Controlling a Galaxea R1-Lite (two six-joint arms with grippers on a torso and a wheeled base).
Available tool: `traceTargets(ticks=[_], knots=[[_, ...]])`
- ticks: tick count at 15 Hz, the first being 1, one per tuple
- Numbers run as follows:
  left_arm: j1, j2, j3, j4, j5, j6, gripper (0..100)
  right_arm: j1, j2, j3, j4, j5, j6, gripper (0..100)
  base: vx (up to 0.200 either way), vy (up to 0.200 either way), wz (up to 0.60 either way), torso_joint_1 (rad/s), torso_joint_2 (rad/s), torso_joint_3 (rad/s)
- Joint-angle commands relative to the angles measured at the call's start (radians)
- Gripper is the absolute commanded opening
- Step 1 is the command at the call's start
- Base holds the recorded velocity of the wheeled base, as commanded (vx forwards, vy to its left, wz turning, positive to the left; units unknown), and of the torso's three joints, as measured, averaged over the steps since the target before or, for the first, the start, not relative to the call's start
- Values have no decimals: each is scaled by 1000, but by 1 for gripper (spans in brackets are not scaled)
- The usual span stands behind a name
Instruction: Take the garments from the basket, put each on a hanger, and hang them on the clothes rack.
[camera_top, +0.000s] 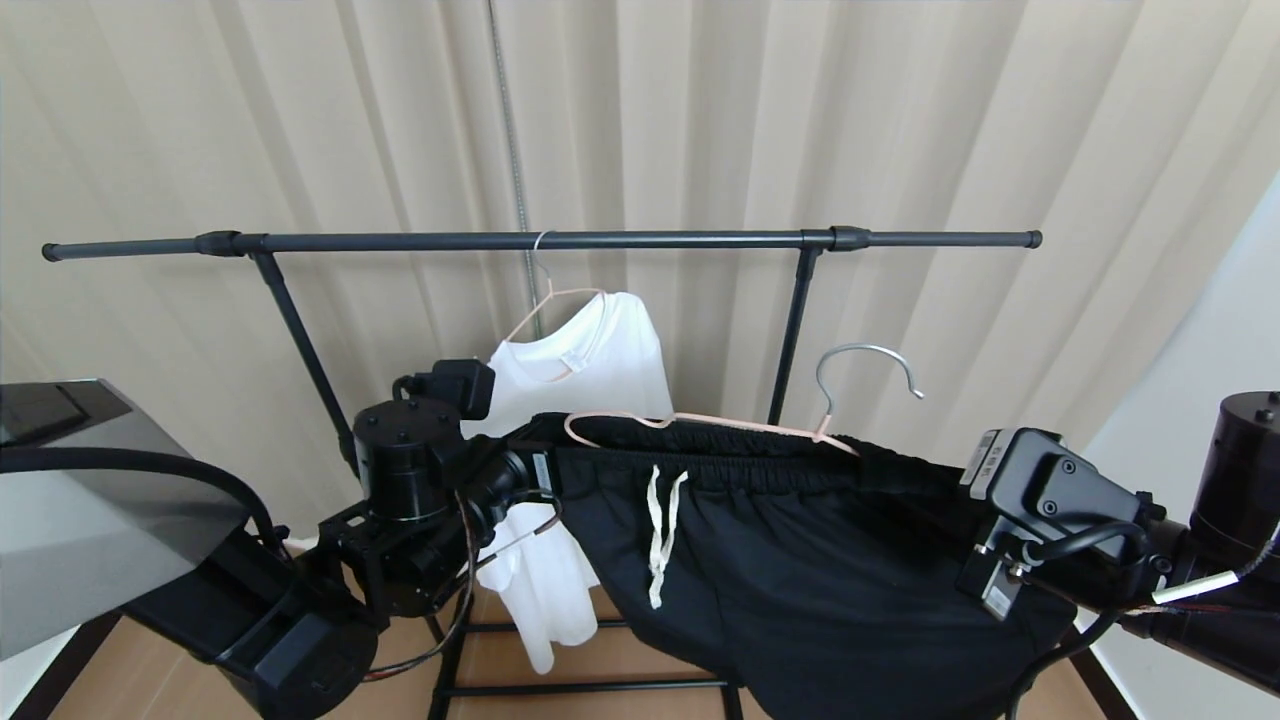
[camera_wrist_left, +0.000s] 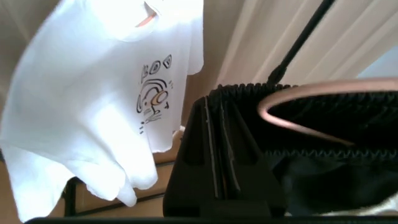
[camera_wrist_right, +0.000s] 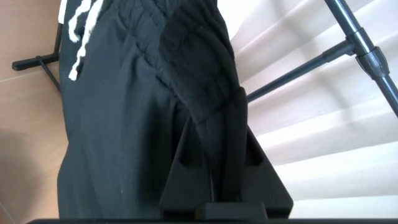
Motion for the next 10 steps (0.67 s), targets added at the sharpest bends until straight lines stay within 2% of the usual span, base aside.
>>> traceTargets(ticks=[1,6,10], knots=[[1,-26,3,-1,2,-1,0,-2,7,5,1,-2,-4,0,0,0,0,0,0,0],[-16,-88,27,-1,2,7,0,-2,38,11,1,-2,-32,0,0,0,0,0,0,0],[-24,-116,60,-1,0,56,0,-2,66,11,0,-3,-32,0,0,0,0,0,0,0]])
